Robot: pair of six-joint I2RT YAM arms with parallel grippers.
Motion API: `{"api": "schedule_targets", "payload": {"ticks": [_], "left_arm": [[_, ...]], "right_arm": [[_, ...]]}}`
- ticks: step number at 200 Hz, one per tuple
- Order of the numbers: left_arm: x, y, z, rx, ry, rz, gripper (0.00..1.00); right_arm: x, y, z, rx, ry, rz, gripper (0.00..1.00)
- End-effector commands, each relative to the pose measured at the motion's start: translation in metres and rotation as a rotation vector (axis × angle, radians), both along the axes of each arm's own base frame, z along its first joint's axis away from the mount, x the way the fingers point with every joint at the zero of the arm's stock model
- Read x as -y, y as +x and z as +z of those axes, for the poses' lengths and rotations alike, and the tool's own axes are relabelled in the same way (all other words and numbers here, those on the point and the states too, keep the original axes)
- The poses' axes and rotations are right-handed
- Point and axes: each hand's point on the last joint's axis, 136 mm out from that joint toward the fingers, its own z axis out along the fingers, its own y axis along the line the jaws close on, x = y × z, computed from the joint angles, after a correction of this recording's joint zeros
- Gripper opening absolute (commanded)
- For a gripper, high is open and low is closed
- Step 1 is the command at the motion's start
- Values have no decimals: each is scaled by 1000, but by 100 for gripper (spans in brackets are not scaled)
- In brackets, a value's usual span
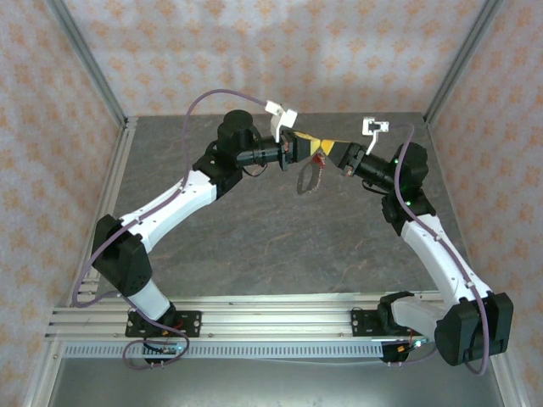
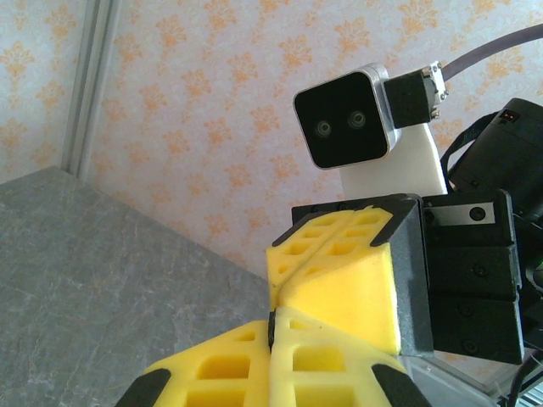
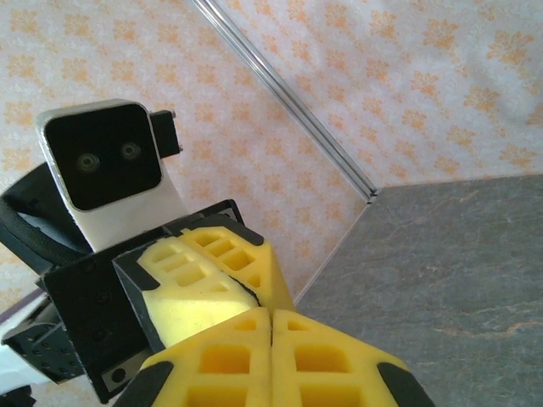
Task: Put the keys on the keyring
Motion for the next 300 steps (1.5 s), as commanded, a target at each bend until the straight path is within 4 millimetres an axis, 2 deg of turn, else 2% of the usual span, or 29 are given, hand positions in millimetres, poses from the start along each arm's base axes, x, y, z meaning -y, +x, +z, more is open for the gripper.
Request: {"api": "schedule_targets", "payload": {"ticks": [1, 22, 48, 87, 115, 123, 173, 250, 273, 277, 300], "left_arm": [[-5, -8, 43, 107, -28, 24, 12], [-14, -8, 46, 124, -3, 32, 31], [-24, -10, 47, 134, 39, 4, 45], [-25, -17, 40, 124, 126, -122, 55], [-23, -24, 33, 116, 184, -224, 55], [-23, -27, 34, 115, 191, -249, 55], [-27, -20, 34, 119, 204, -303, 48], [-19, -20, 29, 93, 200, -406, 43], [-17, -25, 34, 100, 190, -422, 42], [-13, -18, 22, 75, 197, -426, 42], [-8, -17, 19, 72, 197, -437, 41]], "right_arm": [[5, -2, 6, 39, -42, 1, 0], [11, -2, 10, 57, -67, 5, 0], [12, -6, 18, 87, -108, 43, 0], [6, -15, 32, 131, -166, 137, 0], [1, -22, 41, 162, -200, 199, 0], [-1, -17, 37, 145, -204, 219, 0], [-6, -23, 43, 152, -218, 310, 0], [-9, -20, 46, 152, -212, 350, 0], [-10, -18, 45, 152, -210, 349, 0], [-10, -18, 45, 153, -209, 350, 0], [-12, -16, 45, 152, -202, 351, 0]]}}
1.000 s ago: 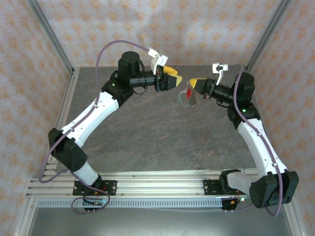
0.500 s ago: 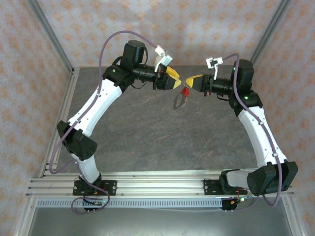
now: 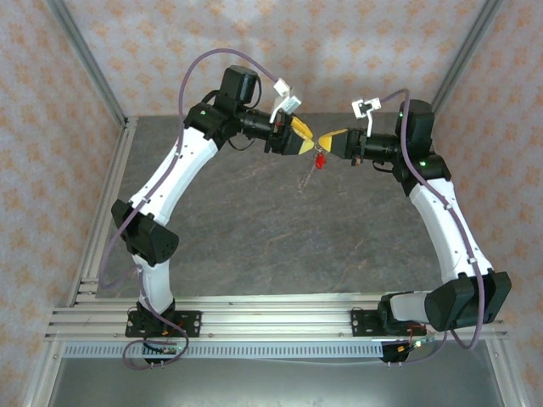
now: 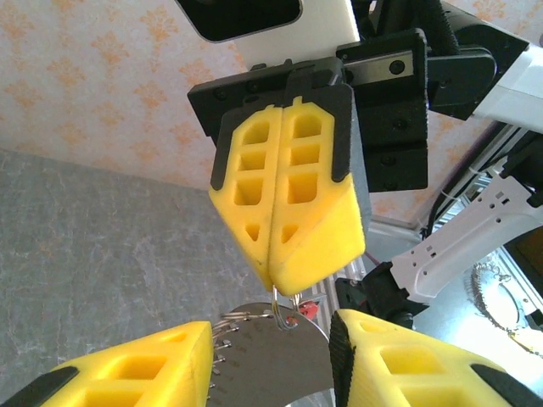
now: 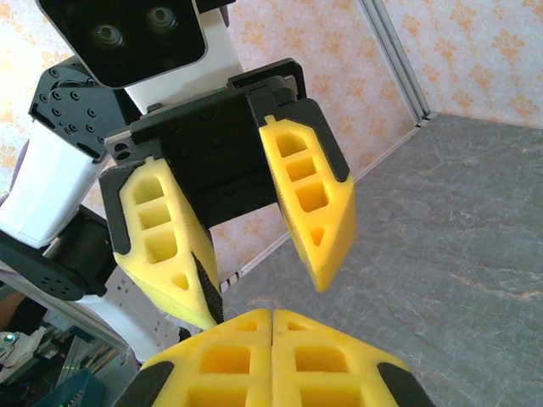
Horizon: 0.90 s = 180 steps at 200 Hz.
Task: Put the keys on the keyring
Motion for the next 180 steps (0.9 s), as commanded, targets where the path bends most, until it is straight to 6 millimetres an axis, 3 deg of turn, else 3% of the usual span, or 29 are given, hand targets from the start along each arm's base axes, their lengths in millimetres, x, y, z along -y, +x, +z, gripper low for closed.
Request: {"api": "schedule_targets", "payload": {"ticks": [1, 54, 77, 122, 141, 170, 173, 180], "left_arm": [[7, -6, 1, -6, -13, -50, 41], [16, -8, 1, -5, -14, -73, 34], [19, -10, 1, -6, -14, -82, 26], [24, -15, 1, -2, -16, -96, 0], [26, -13, 1, 2, -9, -73, 0], [28, 4, 3, 24, -28, 41, 0], [25, 0, 14, 45, -45, 55, 0], [23, 3, 18, 59, -61, 91, 0]], "right_arm": [[-2, -4, 22, 90, 21, 38, 0], [-8, -3, 23, 92, 25, 49, 0], [-9, -3, 23, 94, 25, 51, 0], [-11, -4, 24, 94, 28, 54, 0], [-10, -1, 30, 98, 37, 25, 0], [5, 11, 49, 130, 94, -128, 30], [8, 12, 51, 133, 103, -149, 31], [15, 15, 54, 139, 120, -195, 34]]}}
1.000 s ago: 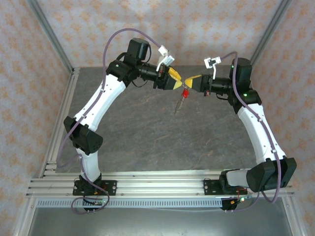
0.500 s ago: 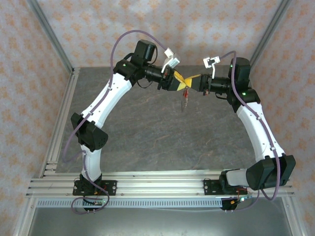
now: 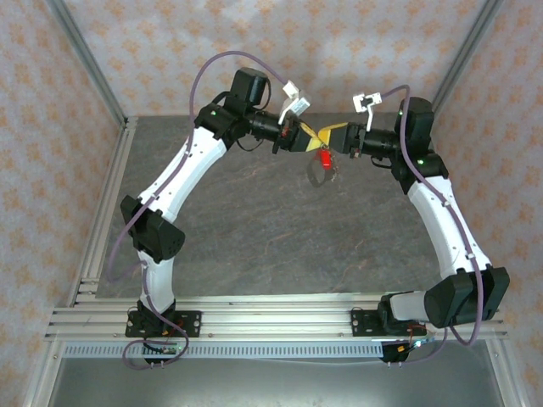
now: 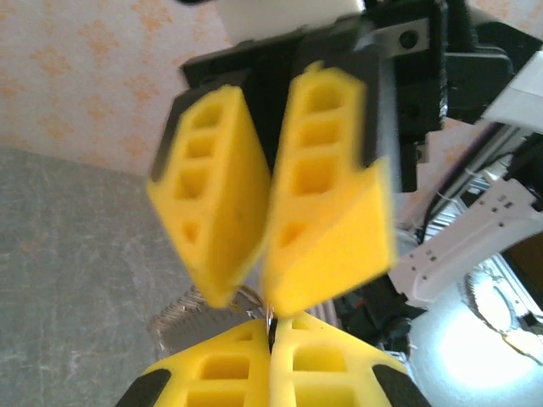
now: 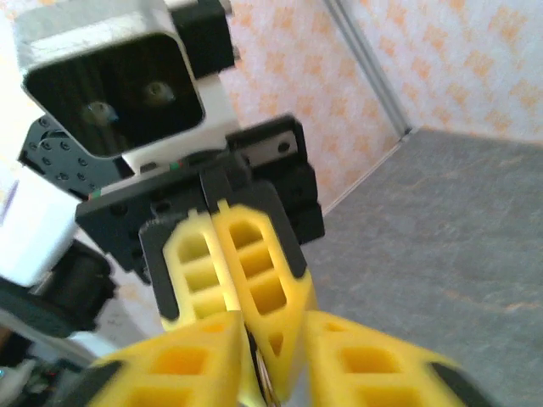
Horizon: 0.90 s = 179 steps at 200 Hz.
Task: Put the keys on the keyring
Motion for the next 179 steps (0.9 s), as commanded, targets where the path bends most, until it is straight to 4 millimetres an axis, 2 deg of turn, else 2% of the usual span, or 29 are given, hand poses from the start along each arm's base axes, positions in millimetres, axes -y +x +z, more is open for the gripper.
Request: {"api": "schedule_targets", "payload": {"ticks": [1, 13, 21, 24, 35, 74, 108, 179], "left_arm": [[4, 0, 30, 91, -70, 96, 0], [1, 1, 38, 113, -100, 138, 0], [-1, 3, 42, 122, -118, 170, 0], [-2, 4, 44, 128, -126, 184, 0], [-6, 7, 51, 140, -157, 227, 0], [-15, 7, 71, 159, -267, 300, 0], [-17, 6, 82, 154, -318, 313, 0], [-15, 0, 90, 139, -355, 295, 0]], "right_arm": [[14, -5, 47, 146, 86, -121, 34], [25, -2, 50, 150, 115, -194, 36], [30, 6, 43, 127, 129, -245, 37], [33, 0, 49, 144, 141, -262, 37], [39, 0, 48, 138, 184, -311, 39], [51, -4, 26, 88, 332, -389, 47], [33, -16, 16, 97, 320, -343, 49], [15, -28, 27, 160, 290, -278, 49]]}}
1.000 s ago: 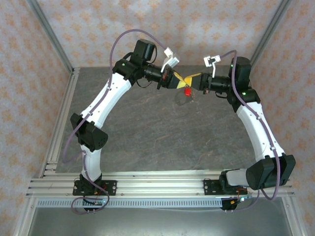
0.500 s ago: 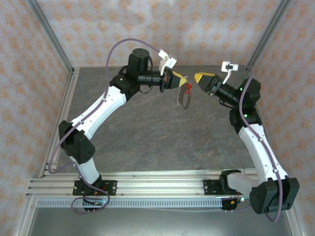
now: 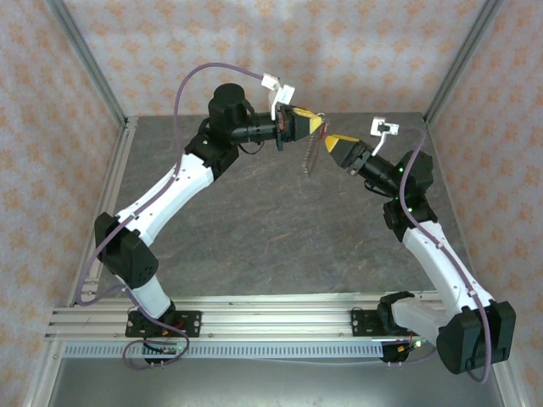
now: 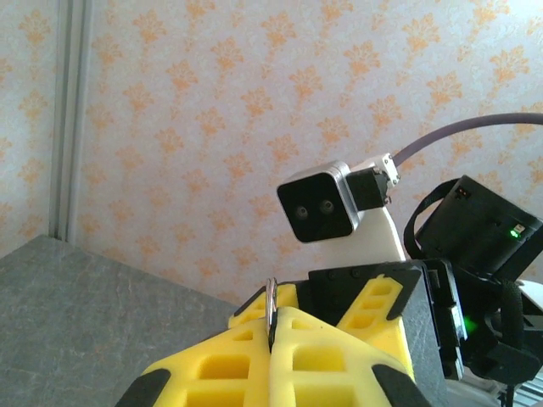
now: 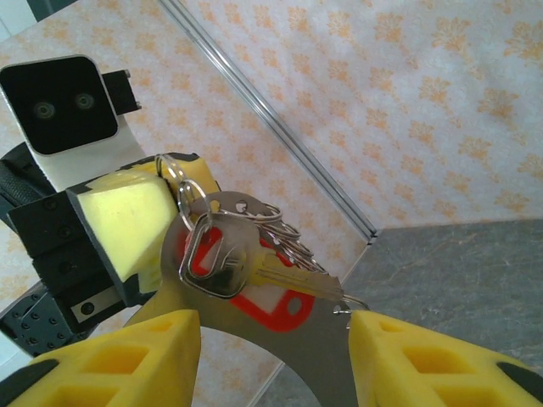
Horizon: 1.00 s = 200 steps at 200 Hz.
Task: Put the keys on the keyring
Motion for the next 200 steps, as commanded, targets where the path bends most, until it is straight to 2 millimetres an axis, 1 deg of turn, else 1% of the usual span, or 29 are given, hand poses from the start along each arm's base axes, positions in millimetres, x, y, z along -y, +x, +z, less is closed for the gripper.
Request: {"api": "schedule_targets", "payload": {"ticks": [1, 39, 58, 88, 117, 129, 141, 149, 157, 167, 181, 200], "left_arm": [[-5, -13, 32, 76, -65, -3, 0], [-6, -15, 33, 80, -62, -10, 0], [-5, -17, 34, 79, -62, -26, 0], [-4, -21, 35, 83, -56, -36, 0], [-2, -24, 35, 84, -50, -50, 0], [-3, -25, 35, 85, -50, -49, 0], [-3, -25, 36, 86, -52, -47, 0], [-4, -25, 36, 86, -51, -43, 0], [-4, -25, 36, 86, -50, -41, 0], [-3, -25, 36, 86, -49, -42, 0], [-3, -25, 35, 88, -45, -46, 0], [-4, -26, 35, 89, -41, -48, 0]], "right_arm": [[-2, -15, 37, 150, 5, 10, 49], [0, -24, 42, 177, -17, -12, 49], [1, -21, 43, 175, -28, -33, 50], [-5, -16, 47, 181, -40, -18, 50], [-11, -8, 48, 173, -54, -14, 48], [-11, -6, 46, 169, -61, -15, 45], [-12, -5, 43, 164, -67, -14, 40], [-12, -6, 42, 163, -69, -14, 35], [-11, -7, 41, 164, -70, -15, 32], [-10, -10, 40, 166, -71, -20, 33], [-8, -12, 39, 172, -75, -31, 41], [-4, -15, 40, 177, -79, -50, 44]]}}
